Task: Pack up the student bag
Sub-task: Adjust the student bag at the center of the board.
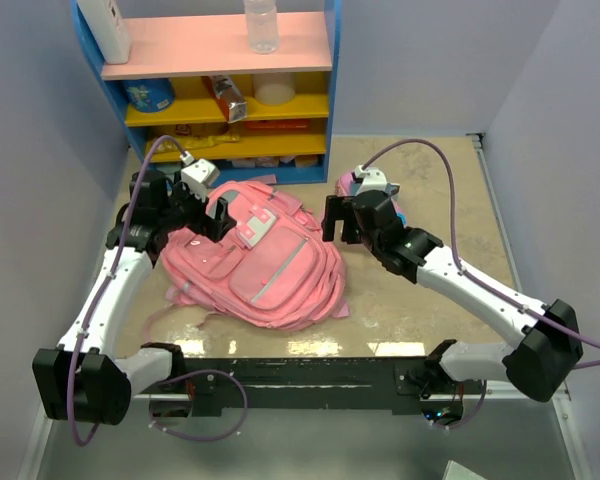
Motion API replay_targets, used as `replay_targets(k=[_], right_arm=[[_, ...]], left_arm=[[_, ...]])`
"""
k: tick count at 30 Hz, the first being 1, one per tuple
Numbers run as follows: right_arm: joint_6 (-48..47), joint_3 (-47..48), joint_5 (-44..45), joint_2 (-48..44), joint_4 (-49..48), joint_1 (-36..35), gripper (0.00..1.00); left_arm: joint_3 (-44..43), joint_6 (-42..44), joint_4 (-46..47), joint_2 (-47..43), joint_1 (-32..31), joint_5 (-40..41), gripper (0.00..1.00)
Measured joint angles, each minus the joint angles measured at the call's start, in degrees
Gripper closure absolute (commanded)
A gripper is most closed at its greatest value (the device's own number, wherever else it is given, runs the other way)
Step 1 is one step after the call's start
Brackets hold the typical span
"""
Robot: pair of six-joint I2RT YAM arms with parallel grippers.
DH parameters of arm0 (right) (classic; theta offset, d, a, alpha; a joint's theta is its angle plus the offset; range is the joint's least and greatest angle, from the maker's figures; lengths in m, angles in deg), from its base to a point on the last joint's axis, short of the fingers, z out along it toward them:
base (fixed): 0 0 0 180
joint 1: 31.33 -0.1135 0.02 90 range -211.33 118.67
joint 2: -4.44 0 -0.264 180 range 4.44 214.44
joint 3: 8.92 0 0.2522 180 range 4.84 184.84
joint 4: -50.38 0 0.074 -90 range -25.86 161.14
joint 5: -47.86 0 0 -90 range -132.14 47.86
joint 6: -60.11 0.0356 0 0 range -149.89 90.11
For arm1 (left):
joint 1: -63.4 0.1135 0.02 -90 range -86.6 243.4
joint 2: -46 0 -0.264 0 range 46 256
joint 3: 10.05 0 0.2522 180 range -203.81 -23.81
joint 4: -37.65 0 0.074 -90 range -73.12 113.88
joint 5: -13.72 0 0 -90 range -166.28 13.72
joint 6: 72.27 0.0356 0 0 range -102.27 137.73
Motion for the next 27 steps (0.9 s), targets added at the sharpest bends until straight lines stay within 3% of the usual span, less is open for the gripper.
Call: replay_targets(k=[5,10,20,27], right_arm=[[1.4,-3.2,0.0,2.8,-1.7,0.0,0.11],[4.2,-11.1,-0.2,6.0,-4.5,0.0,0.30],[8.2,-18.9,-1.8,6.3,-11.0,-0.4,0.39],[10.1,-21.3,-2.5,8.0,-16.3,-2.8,0.57]], left_arm=[[0.5,0.0,0.3,0.4,0.0,0.5,0.00],[0.8,0.0,0.3,0.4,0.0,1.0,0.00],[1.5,0.9,0.4,0.4,0.0,1.8,0.00],[2.5,1.0,0.3,0.4,0.0,2.5,0.00]])
